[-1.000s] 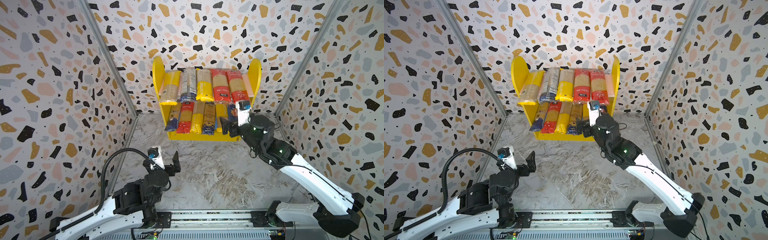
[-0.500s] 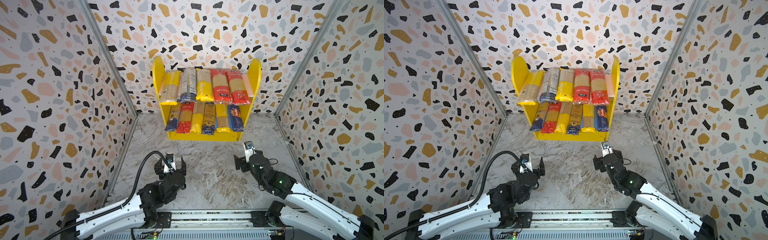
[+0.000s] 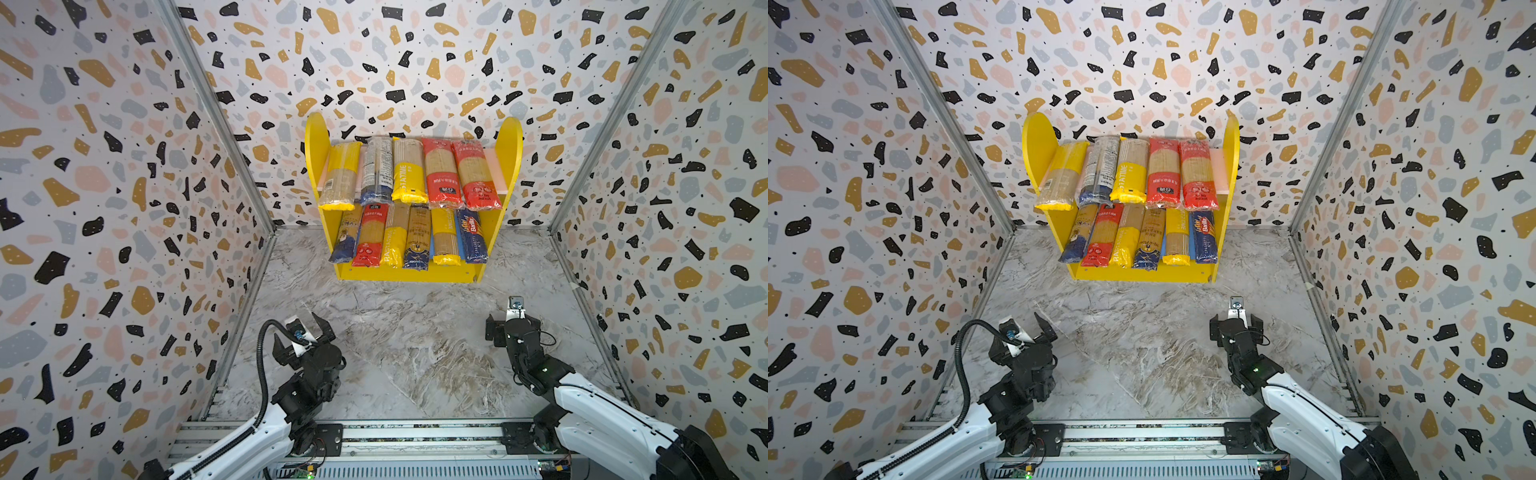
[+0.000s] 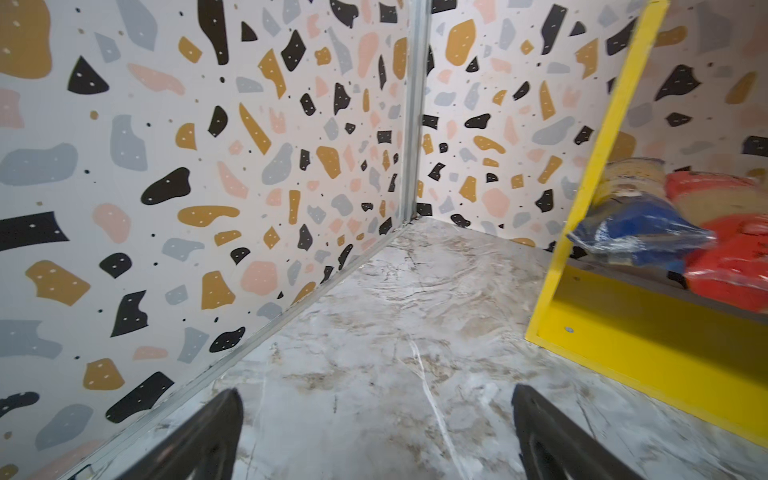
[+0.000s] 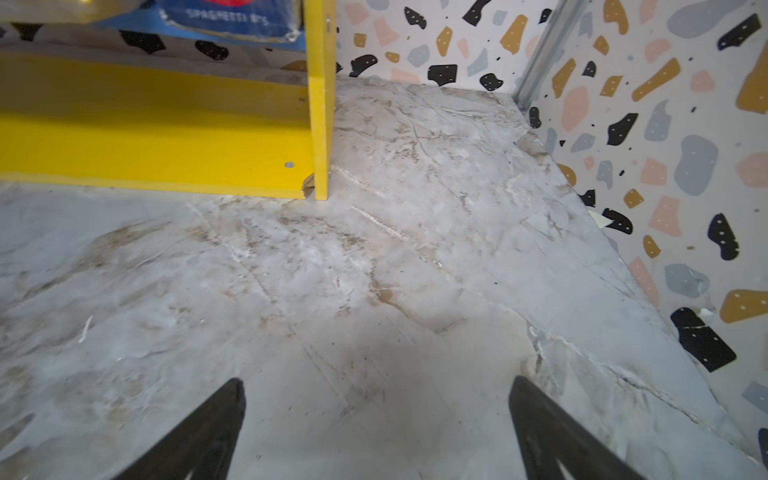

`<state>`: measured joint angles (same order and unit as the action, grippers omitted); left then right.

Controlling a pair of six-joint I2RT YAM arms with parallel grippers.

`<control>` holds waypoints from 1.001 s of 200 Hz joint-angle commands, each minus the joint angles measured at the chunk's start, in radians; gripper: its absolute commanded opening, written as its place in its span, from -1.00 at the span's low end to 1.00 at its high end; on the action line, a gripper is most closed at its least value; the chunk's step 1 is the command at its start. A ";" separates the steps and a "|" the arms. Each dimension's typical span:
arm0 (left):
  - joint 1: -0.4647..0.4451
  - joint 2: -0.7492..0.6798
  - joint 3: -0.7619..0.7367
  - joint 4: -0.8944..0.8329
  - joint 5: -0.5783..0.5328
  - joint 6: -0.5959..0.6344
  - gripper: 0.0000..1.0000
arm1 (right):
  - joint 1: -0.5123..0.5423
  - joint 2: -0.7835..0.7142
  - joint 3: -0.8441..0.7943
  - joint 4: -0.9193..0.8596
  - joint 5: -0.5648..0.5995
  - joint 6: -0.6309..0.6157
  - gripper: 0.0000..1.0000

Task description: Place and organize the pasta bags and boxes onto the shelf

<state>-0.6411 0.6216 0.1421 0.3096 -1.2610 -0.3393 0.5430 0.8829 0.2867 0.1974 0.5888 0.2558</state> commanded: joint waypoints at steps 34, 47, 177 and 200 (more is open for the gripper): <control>0.270 0.278 -0.026 0.450 0.183 0.142 0.99 | -0.121 -0.004 -0.056 0.363 0.052 -0.079 0.98; 0.272 0.357 -0.045 0.557 0.191 0.214 0.99 | -0.182 0.008 -0.081 0.453 0.000 -0.105 0.98; 0.427 0.749 -0.021 0.955 0.620 0.315 0.99 | -0.437 0.649 -0.108 1.182 -0.404 -0.256 0.98; 0.451 0.790 -0.008 0.978 0.659 0.313 0.99 | -0.468 0.612 -0.091 1.076 -0.468 -0.236 0.98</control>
<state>-0.2161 1.3964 0.1078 1.2228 -0.6891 -0.0143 0.0933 1.5124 0.1711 1.2209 0.2016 0.0414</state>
